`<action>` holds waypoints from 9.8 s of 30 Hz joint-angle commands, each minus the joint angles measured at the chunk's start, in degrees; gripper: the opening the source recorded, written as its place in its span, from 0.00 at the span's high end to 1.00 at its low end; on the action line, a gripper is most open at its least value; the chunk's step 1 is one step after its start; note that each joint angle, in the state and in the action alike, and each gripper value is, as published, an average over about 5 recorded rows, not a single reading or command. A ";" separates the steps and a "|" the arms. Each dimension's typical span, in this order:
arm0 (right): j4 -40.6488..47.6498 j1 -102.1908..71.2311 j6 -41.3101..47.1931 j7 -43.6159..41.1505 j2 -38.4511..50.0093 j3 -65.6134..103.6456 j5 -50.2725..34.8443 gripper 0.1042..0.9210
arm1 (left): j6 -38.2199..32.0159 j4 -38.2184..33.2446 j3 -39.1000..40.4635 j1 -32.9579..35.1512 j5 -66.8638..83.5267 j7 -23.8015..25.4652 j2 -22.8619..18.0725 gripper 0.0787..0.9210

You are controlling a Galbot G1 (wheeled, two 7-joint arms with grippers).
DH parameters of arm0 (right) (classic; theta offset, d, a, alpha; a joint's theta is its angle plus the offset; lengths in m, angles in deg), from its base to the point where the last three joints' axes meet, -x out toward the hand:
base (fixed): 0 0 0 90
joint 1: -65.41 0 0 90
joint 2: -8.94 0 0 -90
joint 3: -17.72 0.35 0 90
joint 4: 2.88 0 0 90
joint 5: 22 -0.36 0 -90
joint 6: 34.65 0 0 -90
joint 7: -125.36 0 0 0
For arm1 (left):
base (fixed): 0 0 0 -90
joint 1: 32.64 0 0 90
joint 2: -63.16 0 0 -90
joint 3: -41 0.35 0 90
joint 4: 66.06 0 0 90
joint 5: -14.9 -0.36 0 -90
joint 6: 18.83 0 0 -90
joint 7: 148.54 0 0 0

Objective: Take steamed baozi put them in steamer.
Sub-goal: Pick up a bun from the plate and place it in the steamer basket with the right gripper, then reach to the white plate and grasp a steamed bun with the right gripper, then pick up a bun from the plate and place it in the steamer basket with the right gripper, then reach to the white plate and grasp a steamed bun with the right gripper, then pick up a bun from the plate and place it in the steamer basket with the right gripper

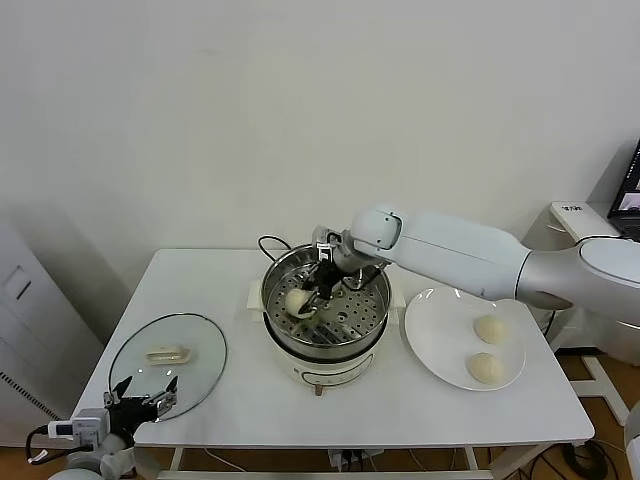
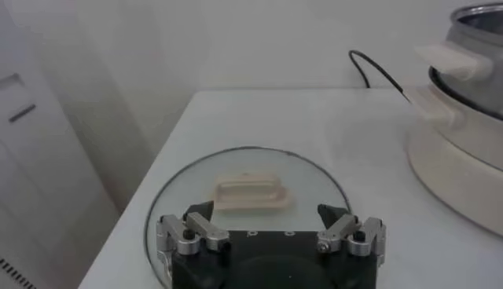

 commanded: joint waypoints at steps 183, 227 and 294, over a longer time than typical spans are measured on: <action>9.57 4.92 -48.34 -32.34 14.53 24.58 52.10 0.12 | -0.41 -0.52 -0.17 0.21 -0.17 -0.44 1.38 0.12; 34.63 -22.32 -43.67 -27.71 17.26 39.98 64.94 0.12 | -0.35 -0.74 0.18 -0.32 -0.01 -0.39 2.33 0.12; -4.39 27.96 -5.45 -20.24 17.77 -15.05 2.24 0.54 | 0.10 -1.91 0.64 -0.11 -0.64 -1.39 1.49 0.12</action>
